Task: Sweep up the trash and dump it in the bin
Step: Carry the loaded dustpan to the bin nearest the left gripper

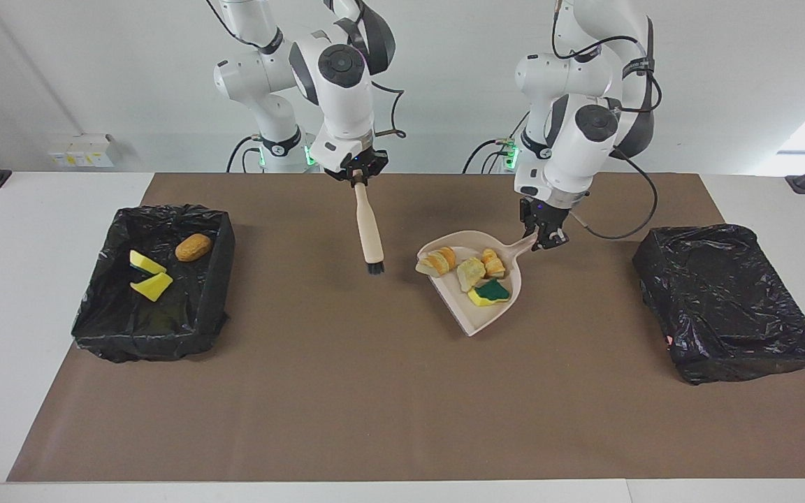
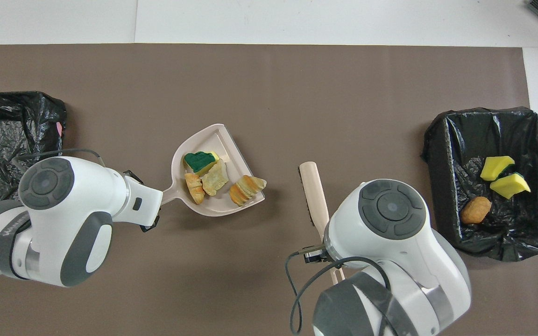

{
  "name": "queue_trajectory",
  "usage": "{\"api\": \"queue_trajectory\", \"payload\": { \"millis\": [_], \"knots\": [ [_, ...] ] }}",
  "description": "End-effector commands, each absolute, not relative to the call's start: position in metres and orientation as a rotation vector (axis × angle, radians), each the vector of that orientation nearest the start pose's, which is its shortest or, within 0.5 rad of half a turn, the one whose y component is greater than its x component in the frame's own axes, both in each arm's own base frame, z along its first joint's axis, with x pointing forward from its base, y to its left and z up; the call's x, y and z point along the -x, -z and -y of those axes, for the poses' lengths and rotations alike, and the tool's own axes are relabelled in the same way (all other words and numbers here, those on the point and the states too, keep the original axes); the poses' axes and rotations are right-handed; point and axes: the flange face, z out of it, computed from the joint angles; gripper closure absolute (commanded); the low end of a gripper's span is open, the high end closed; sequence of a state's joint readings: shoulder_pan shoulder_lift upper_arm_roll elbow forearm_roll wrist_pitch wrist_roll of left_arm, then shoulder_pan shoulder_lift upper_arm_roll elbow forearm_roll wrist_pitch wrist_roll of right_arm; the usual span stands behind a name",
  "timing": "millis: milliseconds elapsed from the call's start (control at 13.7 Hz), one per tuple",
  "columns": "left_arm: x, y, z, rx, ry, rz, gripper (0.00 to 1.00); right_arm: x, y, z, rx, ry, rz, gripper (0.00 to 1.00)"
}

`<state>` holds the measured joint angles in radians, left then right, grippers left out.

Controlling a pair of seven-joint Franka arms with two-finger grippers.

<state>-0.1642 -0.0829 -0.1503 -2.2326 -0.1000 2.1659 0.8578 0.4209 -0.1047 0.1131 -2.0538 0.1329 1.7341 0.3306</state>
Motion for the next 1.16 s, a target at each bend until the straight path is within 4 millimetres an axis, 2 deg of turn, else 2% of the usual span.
{"api": "queue_trajectory", "payload": {
  "millis": [0, 146, 218, 437, 582, 655, 801, 946, 1092],
  "knots": [
    [-0.501, -0.437, 0.143, 2.758, 0.156, -1.654, 1.0, -0.415, -0.477, -0.268, 3.122, -0.358, 0.214, 1.0],
    [-0.513, -0.452, 0.118, 2.833, 0.199, -1.565, 1.0, -0.407, -0.474, -0.27, 3.117, -0.355, 0.184, 1.0],
    [-0.519, -0.46, 0.103, 2.875, 0.214, -1.52, 1.0, -0.402, -0.473, -0.278, 3.119, -0.36, 0.159, 1.0],
    [-0.534, -0.484, 0.053, 3.013, 0.303, -1.344, 1.0, -0.377, -0.454, -0.324, 3.104, -0.278, 0.068, 1.0],
    [-0.543, -0.499, 0.017, 3.069, 0.39, -1.256, 1.0, -0.352, -0.43, -0.368, 3.112, -0.271, 0.025, 1.0],
    [-0.545, -0.507, -0.004, 3.088, 0.414, -1.237, 1.0, -0.348, -0.423, -0.382, 3.101, -0.24, -0.004, 1.0],
    [-0.549, -0.525, -0.059, 3.132, 0.461, -1.191, 1.0, -0.334, -0.406, -0.406, 3.094, -0.231, 0.029, 1.0],
    [-0.553, -0.538, -0.114, 3.17, 0.474, -1.175, 1.0, -0.316, -0.376, -0.437, 3.095, -0.23, 0.007, 1.0],
    [-0.556, -0.55, -0.159, 3.201, 0.483, -1.123, 1.0, -0.305, -0.357, -0.45, 3.102, -0.241, 0.028, 1.0]
  ]
}}
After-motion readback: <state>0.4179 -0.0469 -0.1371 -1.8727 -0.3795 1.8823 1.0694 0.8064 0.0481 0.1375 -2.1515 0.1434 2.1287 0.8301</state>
